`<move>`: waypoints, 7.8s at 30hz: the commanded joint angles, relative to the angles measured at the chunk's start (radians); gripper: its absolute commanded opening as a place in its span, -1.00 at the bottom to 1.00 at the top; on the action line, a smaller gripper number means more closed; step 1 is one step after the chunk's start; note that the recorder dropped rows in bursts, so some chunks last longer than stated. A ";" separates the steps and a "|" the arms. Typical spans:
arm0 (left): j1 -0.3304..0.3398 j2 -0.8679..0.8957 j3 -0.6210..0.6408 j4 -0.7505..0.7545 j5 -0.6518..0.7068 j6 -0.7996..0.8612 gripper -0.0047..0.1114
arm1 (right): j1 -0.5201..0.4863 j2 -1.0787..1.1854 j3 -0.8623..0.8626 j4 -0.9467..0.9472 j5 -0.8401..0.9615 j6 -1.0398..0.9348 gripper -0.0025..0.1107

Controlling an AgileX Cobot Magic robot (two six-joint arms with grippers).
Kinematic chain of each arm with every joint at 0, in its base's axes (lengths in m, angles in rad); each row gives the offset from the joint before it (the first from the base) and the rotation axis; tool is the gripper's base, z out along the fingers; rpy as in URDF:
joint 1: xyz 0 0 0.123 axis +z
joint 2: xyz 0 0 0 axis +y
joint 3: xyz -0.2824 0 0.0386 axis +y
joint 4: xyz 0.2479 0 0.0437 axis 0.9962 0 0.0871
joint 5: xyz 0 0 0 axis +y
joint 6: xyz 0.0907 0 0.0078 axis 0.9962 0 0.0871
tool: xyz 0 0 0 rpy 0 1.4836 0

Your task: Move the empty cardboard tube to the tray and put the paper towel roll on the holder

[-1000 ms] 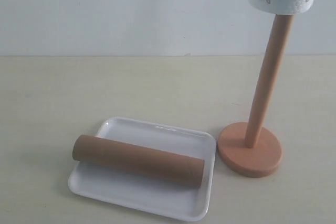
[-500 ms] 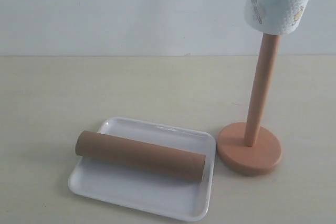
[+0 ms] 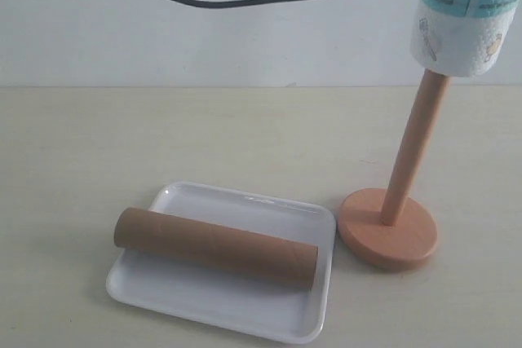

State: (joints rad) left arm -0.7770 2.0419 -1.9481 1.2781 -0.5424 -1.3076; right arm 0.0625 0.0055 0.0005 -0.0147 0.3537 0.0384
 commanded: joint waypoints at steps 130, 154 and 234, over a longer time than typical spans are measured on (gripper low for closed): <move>0.439 -0.290 0.690 0.466 -0.679 -0.163 0.97 | -0.003 -0.005 0.000 0.001 -0.021 0.004 -0.96; 0.439 -0.556 0.930 0.466 -0.679 -0.150 -0.79 | -0.003 -0.005 0.000 0.001 -0.021 0.004 -0.96; 0.696 -2.042 1.558 -0.779 0.821 0.721 -0.79 | -0.003 -0.005 0.000 0.001 -0.021 0.004 -0.96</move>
State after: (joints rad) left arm -0.1188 0.0922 -0.3936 0.5185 0.1802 -0.5155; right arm 0.0625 0.0038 0.0005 -0.0147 0.3457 0.0402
